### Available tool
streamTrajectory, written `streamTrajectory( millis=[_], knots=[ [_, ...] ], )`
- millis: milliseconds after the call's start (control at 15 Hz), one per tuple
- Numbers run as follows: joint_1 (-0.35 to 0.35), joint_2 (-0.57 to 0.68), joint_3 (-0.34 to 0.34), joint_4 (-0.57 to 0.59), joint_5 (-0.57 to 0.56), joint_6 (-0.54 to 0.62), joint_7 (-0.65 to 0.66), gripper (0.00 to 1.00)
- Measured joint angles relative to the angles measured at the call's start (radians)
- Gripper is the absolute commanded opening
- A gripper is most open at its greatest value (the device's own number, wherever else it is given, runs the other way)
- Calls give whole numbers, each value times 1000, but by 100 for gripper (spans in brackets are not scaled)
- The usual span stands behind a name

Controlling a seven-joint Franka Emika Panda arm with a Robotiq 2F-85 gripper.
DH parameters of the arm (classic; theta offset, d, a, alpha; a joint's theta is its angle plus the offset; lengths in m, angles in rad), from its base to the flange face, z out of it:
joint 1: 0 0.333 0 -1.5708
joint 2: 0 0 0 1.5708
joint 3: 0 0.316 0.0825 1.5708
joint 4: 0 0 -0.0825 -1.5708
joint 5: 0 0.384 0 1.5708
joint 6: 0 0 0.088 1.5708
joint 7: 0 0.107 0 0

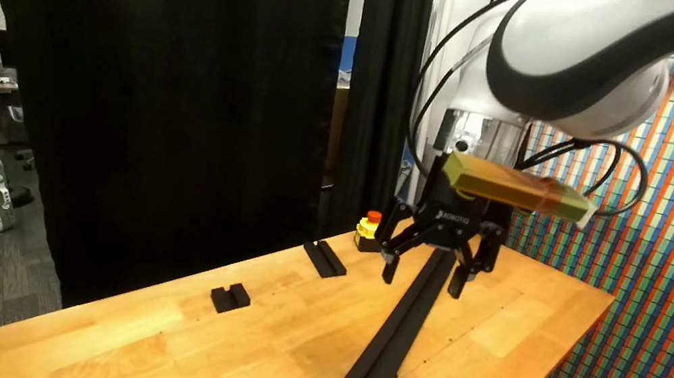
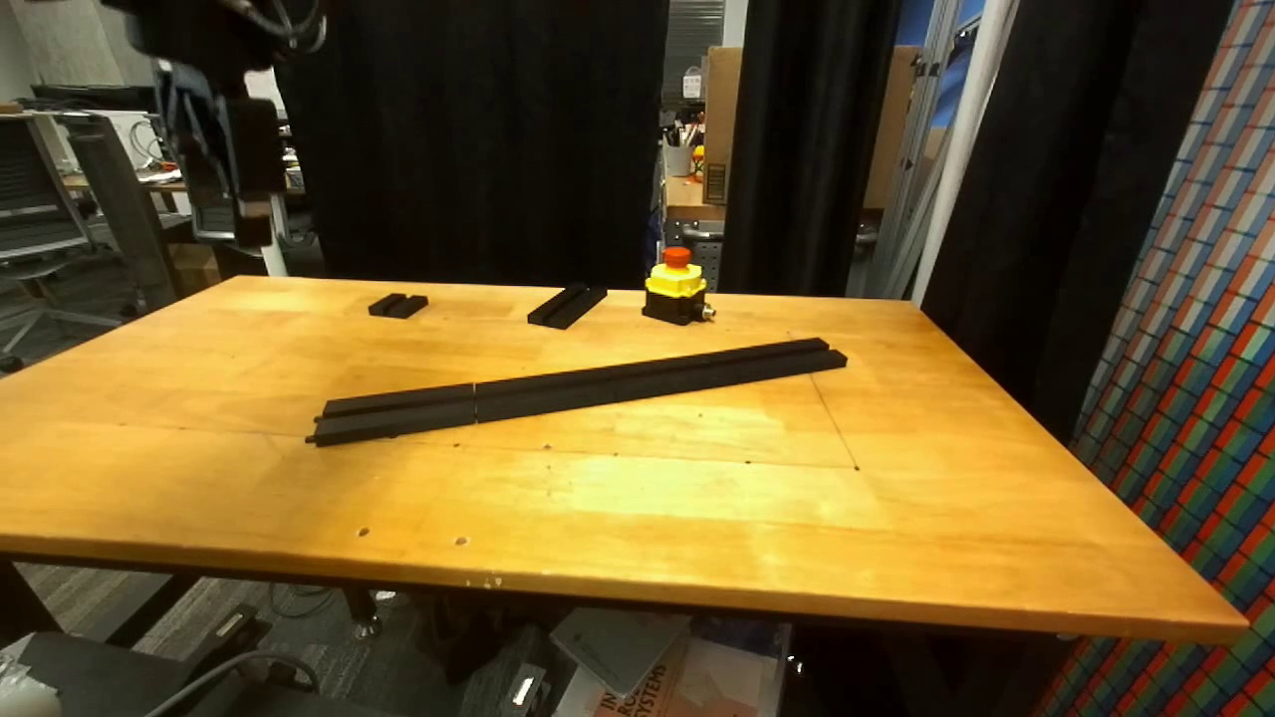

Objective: Stack the black objects

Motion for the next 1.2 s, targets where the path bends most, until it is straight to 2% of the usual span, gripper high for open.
streamTrajectory(
  millis=[267, 467, 600, 867, 1200],
  knots=[
    [2, 156, 55, -63, 36, 287, 171, 100],
    [3, 270, 66, -68, 27, 427, 306, 100],
    [2, 333, 65, -64, -2, 468, 396, 100],
    [0, 427, 58, -44, -111, 473, 629, 100],
    [16, 514, 28, -9, -163, 524, 770, 100]
  ],
)
